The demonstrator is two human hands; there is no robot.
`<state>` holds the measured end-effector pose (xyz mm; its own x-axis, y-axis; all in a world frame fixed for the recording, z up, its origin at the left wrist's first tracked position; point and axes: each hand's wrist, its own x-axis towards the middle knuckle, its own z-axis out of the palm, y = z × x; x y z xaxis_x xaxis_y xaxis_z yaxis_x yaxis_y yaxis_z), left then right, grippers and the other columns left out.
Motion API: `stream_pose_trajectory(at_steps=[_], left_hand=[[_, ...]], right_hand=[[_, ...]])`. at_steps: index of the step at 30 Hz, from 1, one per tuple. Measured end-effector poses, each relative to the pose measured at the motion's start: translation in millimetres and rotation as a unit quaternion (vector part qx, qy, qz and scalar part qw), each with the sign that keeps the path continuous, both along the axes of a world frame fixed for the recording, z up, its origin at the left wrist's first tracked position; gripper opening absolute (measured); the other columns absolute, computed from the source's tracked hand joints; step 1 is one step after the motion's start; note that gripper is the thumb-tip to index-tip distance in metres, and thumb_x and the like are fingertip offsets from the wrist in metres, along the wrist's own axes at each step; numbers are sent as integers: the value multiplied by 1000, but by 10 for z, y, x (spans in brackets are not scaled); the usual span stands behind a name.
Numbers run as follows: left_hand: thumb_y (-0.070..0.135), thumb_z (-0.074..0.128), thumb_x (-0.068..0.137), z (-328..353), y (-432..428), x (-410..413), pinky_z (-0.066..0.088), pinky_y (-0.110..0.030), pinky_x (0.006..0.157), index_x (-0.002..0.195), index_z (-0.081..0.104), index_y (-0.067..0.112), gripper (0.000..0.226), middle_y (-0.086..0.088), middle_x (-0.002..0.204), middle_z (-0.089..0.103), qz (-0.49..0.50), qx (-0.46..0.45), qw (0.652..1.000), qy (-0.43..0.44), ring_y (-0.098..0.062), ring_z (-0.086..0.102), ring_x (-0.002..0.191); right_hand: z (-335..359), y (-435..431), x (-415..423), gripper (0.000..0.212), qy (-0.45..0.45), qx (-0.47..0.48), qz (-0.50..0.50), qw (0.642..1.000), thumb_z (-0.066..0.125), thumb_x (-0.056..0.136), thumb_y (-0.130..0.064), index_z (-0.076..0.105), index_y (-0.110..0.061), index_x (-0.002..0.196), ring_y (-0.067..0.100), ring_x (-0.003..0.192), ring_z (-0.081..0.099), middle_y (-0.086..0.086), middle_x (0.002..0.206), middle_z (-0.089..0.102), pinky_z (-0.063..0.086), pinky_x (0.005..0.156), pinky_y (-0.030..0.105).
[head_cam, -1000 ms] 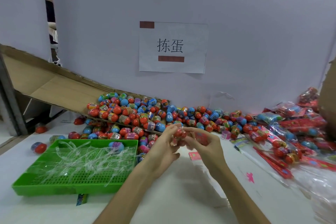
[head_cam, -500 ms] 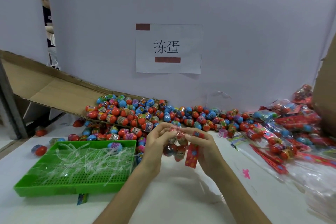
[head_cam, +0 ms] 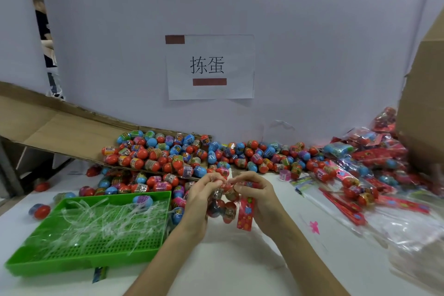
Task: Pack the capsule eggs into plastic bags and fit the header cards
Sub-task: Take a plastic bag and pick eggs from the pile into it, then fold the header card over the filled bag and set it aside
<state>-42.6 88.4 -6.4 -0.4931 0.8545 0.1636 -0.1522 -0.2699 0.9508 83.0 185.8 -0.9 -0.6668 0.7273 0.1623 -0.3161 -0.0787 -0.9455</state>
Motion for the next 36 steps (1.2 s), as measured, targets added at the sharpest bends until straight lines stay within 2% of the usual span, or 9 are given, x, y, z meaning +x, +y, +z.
stream_pose_trajectory(at_steps=[3, 8, 11, 16, 20, 23, 27, 30, 36], left_hand=[[32, 66, 81, 9, 1, 7, 55, -38, 78, 98, 67, 3, 34, -17, 97, 70, -13, -20, 1000, 14, -27, 69, 96], [30, 67, 81, 5, -35, -19, 52, -25, 60, 96, 70, 8, 27, -11, 91, 69, -37, -28, 999, 19, -20, 68, 86], [32, 69, 83, -12, -33, -52, 55, -30, 66, 98, 74, 13, 24, -12, 96, 73, -46, -34, 998, 19, -23, 71, 91], [23, 72, 94, -79, 35, -65, 59, -50, 95, 104, 81, 19, 14, -12, 107, 78, 20, -63, 998, 7, -30, 74, 106], [40, 80, 80, -65, 46, -57, 61, -48, 91, 114, 78, 22, 38, -8, 110, 79, 37, -66, 997, -14, -28, 75, 105], [36, 86, 76, -37, 49, -95, 60, -36, 82, 127, 67, 18, 58, -9, 116, 77, -6, -53, 997, -55, -27, 75, 106], [18, 87, 80, -84, 44, -41, 61, -40, 91, 126, 66, 10, 51, -11, 112, 78, -69, -99, 993, -8, -30, 74, 108], [7, 79, 88, -111, 19, -20, 63, -38, 85, 120, 67, 8, 34, -10, 109, 79, -70, -114, 991, -13, -28, 76, 102], [10, 76, 90, -105, 34, -46, 63, -41, 86, 124, 66, 6, 36, -12, 112, 78, -63, -117, 991, -22, -30, 75, 105]], right_hand=[[-5, 29, 11, 13, 18, -25, 13, 999, 76, 75, 2, 75, -9, 81, 26, 86, 72, 15, 93, 71, 59, 71, 35], [-15, 134, 56, 11, -13, -1, 54, 998, 74, 69, -3, 75, -12, 75, 26, 87, 70, 13, 87, 68, 60, 77, 39], [8, 166, 92, 13, -47, 35, 55, 997, 77, 70, -12, 75, -16, 82, 24, 90, 70, 9, 93, 70, 60, 84, 37], [3, 147, 88, 23, -137, 96, 24, 986, 71, 73, -26, 76, -28, 95, 18, 106, 70, -2, 105, 74, 59, 89, 33], [-16, 118, 68, 15, -169, 103, -3, 980, 79, 83, -39, 79, -34, 97, 20, 101, 73, -3, 102, 76, 61, 87, 36], [-26, 158, 85, 4, -129, 94, -51, 986, 79, 87, -25, 79, -27, 91, 21, 92, 75, 0, 94, 76, 60, 76, 28], [7, 218, 156, 32, -40, 39, -68, 996, 82, 77, -24, 70, -1, 96, 28, 85, 74, 15, 96, 74, 60, 68, 33], [-1, 211, 154, 27, -23, 63, -78, 995, 78, 78, -22, 69, -2, 94, 31, 89, 74, 14, 100, 75, 62, 68, 38], [-24, 174, 109, 5, -23, 120, -128, 984, 79, 85, -17, 75, -16, 87, 26, 88, 75, 7, 97, 77, 61, 69, 33]])
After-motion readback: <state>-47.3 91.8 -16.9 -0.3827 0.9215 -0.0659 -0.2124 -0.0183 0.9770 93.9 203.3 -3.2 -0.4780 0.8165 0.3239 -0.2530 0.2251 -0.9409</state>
